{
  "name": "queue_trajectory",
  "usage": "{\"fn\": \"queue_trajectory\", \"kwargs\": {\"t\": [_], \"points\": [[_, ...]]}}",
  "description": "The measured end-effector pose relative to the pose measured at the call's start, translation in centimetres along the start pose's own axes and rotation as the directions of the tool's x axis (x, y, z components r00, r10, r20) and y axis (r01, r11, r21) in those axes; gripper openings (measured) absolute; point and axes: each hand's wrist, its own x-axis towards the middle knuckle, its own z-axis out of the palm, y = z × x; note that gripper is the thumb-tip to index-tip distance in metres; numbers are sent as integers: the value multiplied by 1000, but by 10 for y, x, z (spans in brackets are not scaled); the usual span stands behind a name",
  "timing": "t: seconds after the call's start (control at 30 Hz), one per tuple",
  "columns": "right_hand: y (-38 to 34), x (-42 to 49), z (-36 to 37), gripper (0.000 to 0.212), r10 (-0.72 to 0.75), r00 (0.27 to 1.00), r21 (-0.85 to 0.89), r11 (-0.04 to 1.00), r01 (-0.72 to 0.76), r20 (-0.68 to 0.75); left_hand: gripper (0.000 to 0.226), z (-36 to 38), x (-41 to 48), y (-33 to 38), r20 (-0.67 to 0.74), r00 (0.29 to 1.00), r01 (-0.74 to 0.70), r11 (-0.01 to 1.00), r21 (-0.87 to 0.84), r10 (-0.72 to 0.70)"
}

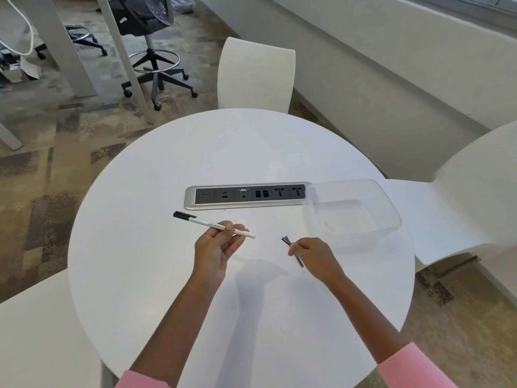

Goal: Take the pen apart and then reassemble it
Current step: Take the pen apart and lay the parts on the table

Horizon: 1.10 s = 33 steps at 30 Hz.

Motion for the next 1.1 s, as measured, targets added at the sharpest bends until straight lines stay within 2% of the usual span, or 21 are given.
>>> {"fn": "queue_trajectory", "kwargs": {"t": [0.13,0.37,1.1], "points": [[18,11,23,20,33,997,-109,993,-41,-76,15,-2,-1,-5,-8,1000,28,1000,-13,-28],[34,20,48,15,58,983,-167,982,-87,-176,12,-7,-1,-12,-19,998,66,997,-30,-67],[35,31,70,26,108,971,-164,976,-144,-215,13,-14,1,-20,-44,988,146,988,-41,-148]]}}
